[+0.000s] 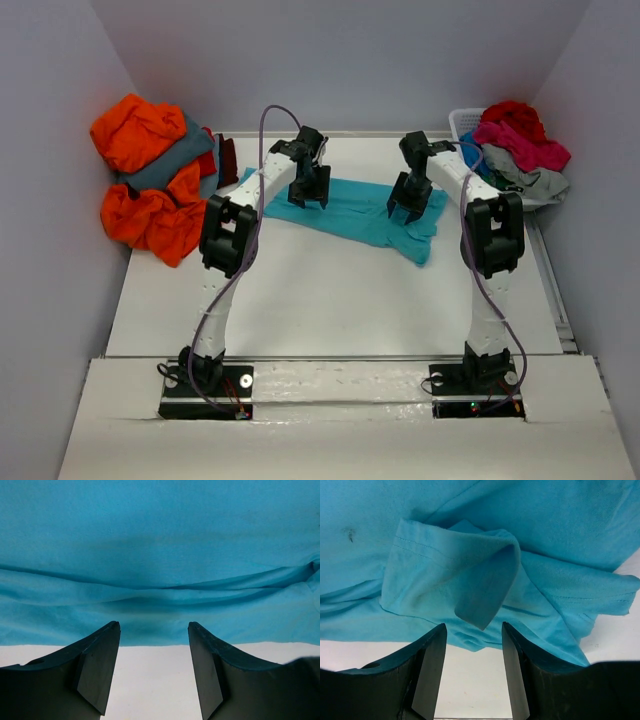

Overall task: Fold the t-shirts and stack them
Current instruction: Fold the one-third-folded T-shirt at the center of the board.

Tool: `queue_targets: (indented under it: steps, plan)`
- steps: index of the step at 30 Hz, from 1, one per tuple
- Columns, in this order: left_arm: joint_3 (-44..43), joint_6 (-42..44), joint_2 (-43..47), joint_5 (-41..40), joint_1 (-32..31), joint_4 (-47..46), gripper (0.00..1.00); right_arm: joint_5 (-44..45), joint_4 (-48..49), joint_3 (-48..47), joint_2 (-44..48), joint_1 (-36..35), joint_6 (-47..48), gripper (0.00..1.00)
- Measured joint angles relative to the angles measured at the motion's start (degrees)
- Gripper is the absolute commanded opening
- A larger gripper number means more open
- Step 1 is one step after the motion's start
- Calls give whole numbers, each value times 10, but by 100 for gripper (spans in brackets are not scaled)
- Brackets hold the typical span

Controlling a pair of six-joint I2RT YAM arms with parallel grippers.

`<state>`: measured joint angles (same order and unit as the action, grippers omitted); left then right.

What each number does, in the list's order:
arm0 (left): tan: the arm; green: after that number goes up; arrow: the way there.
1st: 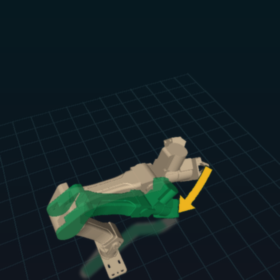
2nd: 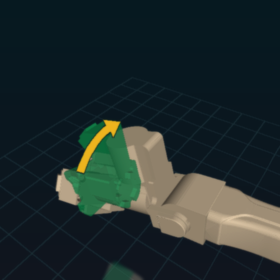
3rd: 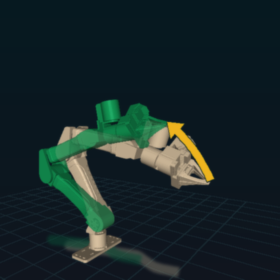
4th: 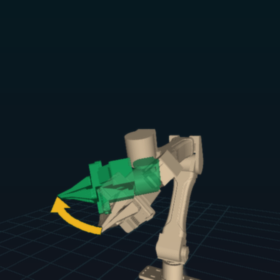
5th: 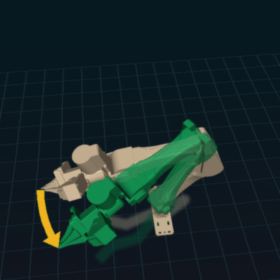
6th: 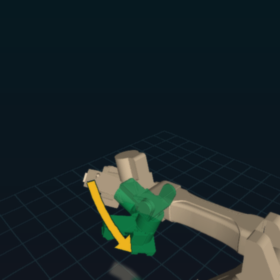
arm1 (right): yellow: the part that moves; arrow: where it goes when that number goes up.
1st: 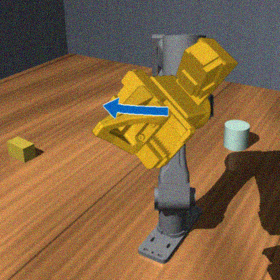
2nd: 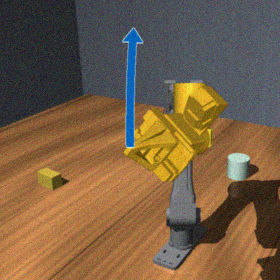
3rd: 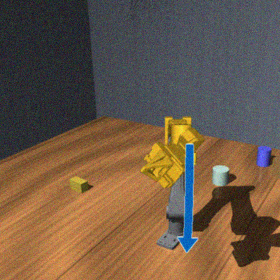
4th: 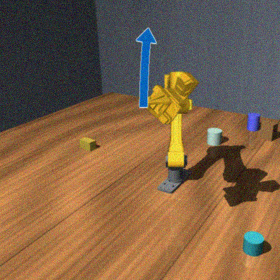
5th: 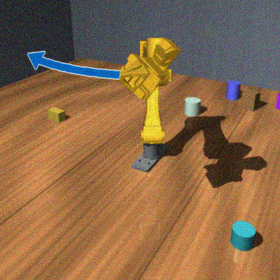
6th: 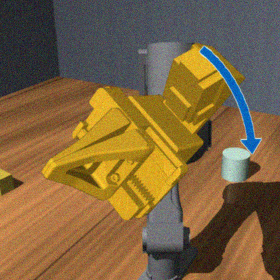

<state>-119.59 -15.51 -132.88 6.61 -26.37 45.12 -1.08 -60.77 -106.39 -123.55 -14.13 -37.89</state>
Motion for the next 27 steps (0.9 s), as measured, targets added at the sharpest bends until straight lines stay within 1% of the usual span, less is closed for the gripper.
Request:
queue_targets:
  steps: [7, 13, 14, 15, 18, 20, 27]
  plan:
    - [0, 0, -3, 0, 0, 2, 68, 18, -1, 2, 0, 0, -1, 52]
    - [15, 1, -3, -2, 0, 2, 68, 28, 0, -14, 0, 3, -6, 39]
    - [18, 1, -3, -2, 0, 3, 68, 29, 0, -17, 0, 3, -6, 33]
    - [19, 1, -3, -2, 0, 4, 68, 29, 0, -19, 0, 3, -7, 32]
    - [19, 1, -3, -3, 0, 4, 68, 30, 0, -22, -5, 3, -9, 30]
    - [19, 2, -3, -5, 0, 4, 68, 30, 0, -22, -10, 3, -10, 27]
    - [19, 3, -3, -7, 0, 4, 68, 30, 1, -22, -19, 3, -9, 20]
